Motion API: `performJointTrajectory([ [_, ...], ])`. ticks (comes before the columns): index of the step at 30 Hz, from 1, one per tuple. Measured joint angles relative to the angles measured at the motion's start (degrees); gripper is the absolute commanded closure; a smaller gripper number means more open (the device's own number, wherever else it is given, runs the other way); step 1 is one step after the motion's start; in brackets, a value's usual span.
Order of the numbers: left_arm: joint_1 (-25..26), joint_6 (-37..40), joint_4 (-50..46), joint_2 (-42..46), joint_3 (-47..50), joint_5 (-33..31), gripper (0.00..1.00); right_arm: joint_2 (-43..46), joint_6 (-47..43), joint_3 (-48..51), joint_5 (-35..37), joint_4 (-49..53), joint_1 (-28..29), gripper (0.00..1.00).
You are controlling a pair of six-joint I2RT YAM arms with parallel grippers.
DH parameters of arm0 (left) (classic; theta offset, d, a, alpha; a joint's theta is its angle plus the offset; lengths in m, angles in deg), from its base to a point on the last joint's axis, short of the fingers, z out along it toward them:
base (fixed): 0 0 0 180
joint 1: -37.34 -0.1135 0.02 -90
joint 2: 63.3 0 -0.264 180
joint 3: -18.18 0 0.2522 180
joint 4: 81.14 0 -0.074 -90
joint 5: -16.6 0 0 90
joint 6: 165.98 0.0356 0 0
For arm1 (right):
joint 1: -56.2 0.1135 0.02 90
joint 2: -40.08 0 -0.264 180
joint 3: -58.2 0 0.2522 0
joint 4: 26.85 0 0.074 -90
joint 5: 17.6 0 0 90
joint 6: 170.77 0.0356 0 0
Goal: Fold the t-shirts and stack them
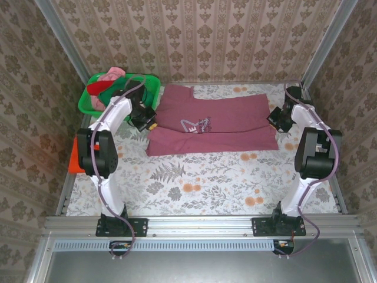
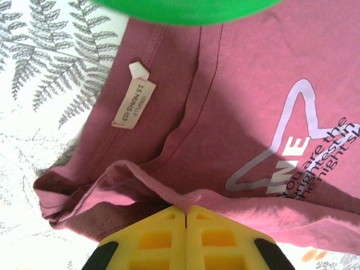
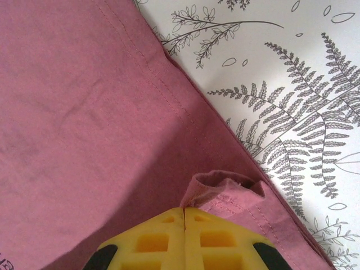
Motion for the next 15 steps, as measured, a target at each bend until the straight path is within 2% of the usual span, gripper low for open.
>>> performJointTrajectory([
  [13,-0.28,1.33,-1.20,-7.04,-7.45,0.20,1.00,-4.00,0.00,-2.25,-0.02,0.11,0.09,0.99],
  [15,-0.28,1.49,-1.53,-7.76,-8.04,0.22,1.00,-4.35,0.00,-2.25,-0.04,0.15,0.09,0.95],
])
